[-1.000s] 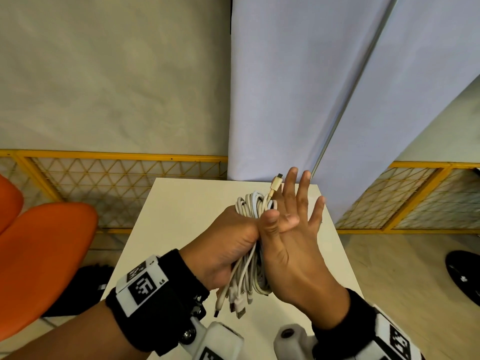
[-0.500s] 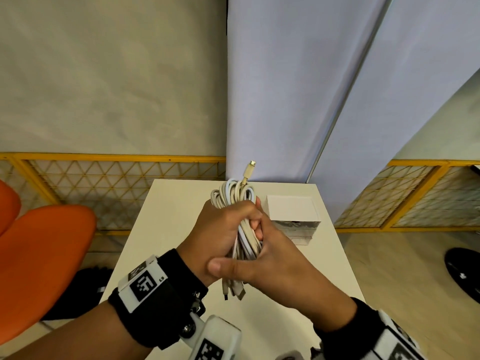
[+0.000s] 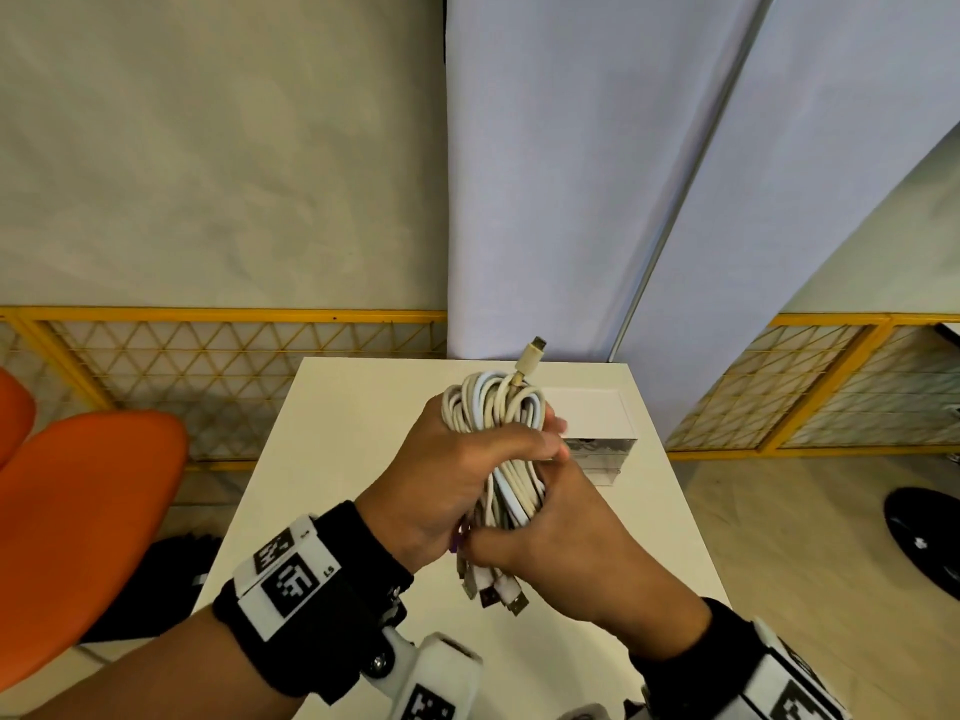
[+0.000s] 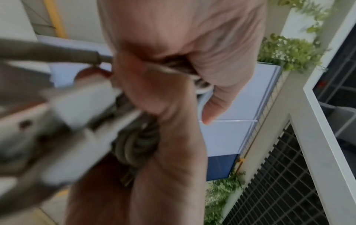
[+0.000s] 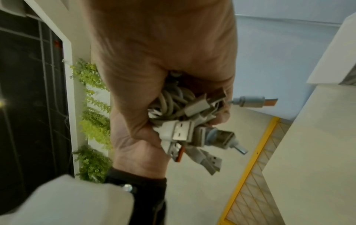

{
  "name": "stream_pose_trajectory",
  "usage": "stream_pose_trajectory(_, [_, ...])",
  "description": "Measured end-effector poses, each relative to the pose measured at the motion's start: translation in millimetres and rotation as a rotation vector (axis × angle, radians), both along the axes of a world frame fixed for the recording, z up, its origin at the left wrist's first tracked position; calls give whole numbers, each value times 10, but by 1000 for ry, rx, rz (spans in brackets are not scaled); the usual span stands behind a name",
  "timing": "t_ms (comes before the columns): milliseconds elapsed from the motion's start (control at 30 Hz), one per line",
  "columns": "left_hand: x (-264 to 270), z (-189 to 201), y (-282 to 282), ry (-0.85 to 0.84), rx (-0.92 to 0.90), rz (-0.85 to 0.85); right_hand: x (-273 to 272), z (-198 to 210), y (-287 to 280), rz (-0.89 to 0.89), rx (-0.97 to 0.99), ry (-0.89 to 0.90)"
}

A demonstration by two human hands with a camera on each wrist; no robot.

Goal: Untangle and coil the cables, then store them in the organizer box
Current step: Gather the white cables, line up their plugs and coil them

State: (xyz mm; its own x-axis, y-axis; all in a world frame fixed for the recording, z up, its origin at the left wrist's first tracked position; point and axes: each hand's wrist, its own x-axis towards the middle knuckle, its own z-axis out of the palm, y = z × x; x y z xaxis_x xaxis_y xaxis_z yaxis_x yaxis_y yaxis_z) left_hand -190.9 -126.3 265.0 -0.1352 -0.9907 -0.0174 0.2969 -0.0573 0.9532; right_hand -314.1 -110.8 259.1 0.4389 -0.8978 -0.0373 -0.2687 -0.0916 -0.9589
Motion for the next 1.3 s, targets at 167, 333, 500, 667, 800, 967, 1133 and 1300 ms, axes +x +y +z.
stream_pose_trajectory(167, [41, 74, -62, 306, 62, -190, 16, -84, 17, -13, 97, 5])
stream_pose_trajectory(333, [-30, 27, -64, 307, 119, -79, 7, -66, 81, 12, 212, 30])
stream_pose_trajectory(500, [-49, 26, -3, 238, 27, -88, -133, -148, 23, 220, 433, -239])
stream_pose_trajectory(667, [-156, 95, 179, 240, -127, -363, -223, -208, -29, 476, 643, -437])
stream_pose_trajectory(800, [-126, 112, 206, 185, -186, -440, -206, -172, -18, 641, 563, -428])
stream_pose_trajectory(967, [-81, 60, 221, 121, -225, -439, -169, -257, 14, 688, 491, -469])
stream_pose_trajectory(1133, [-70, 21, 164, 83, -213, -409, -172, -250, 50, 607, 487, -412])
stream_pose_trajectory(1300, [-14, -18, 10, 154, 9, -320, -153, -219, 63, 274, 484, -400])
